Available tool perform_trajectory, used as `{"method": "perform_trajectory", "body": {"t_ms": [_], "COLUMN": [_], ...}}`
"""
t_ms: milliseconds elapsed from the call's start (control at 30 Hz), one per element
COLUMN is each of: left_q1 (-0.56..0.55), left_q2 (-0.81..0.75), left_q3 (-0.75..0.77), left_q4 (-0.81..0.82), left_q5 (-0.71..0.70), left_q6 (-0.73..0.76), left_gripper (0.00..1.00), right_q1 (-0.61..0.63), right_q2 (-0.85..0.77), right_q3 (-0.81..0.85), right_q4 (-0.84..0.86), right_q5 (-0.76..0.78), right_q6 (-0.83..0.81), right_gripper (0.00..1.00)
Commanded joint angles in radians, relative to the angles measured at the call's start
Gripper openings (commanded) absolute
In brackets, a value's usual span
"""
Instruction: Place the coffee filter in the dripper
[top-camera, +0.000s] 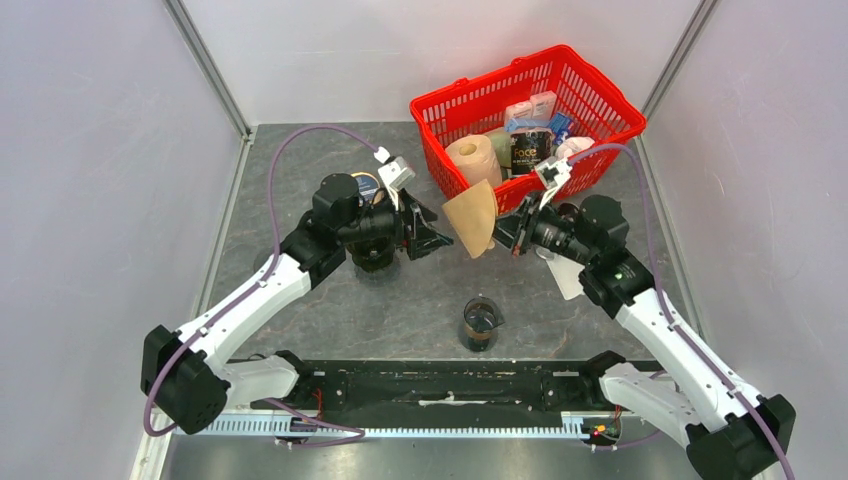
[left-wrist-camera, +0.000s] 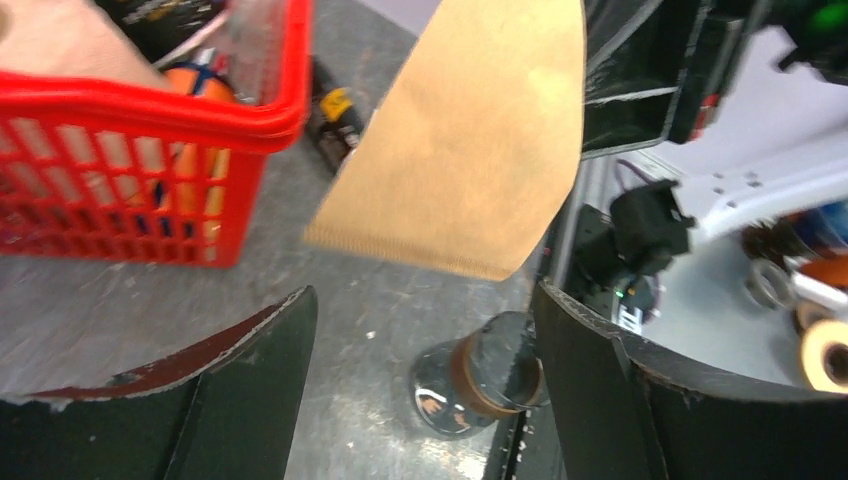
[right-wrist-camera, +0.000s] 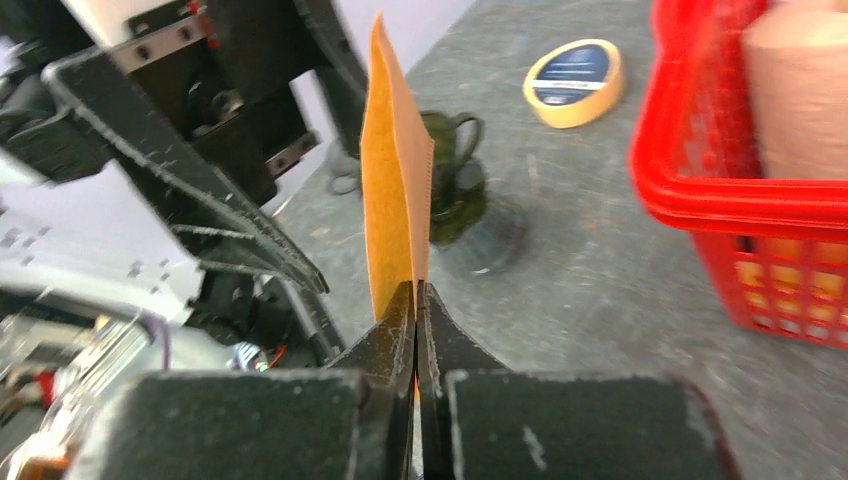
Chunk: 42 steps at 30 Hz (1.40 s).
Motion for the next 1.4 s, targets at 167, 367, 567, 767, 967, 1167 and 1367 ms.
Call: {"method": "perform_trajectory", "body": {"t_ms": [167,367,567,767,967,1167,1367], "left_q1": [-0.010,-0.067,-0.115,-0.135,-0.139,-0.153,-0.166], "left_q2": [0.007,0.045,0.051,0.035,0.005,0.012,0.004], "left_q3": [0.116,0.142,0.126,0.102,0.069,0.067,0.050], "left_q4": [-0.127,-0.127,-0.096,-0.082,-0.075,-0.090,-0.099], "left_q5": [-0.319,-0.393,-0.459,-0.480,-0.576,-0.631,-0.612], "left_q6": [-0.013,-0.002,-0.009,-0.012,-0.015,-0.004,0.049], "left_gripper": [0.88,0.89,0.89,0.90,0.90,0.90,0.90], "right_q1": [0.025,0.099,0.169,0.251,0.277,0.285,0.285], "right_q2": [0.155,0.285,0.393,0.454,0.494,0.525,0.578], "right_q3": [0.277,0.474,0.581,0.637,0.654,0.680,0.746], "right_q4": [-0.443,-0.690,-0.771,-0.738,-0.719,-0.722,-0.756], "right_q5": [0.454,0.683,0.730,0.727,0.746,0.788,0.807], "right_q6": [-0.006,0.118,0.202,0.219,0.260,0.313,0.330], "right_gripper": [0.00,0.00,0.00,0.00,0.00,0.00,0.00]}}
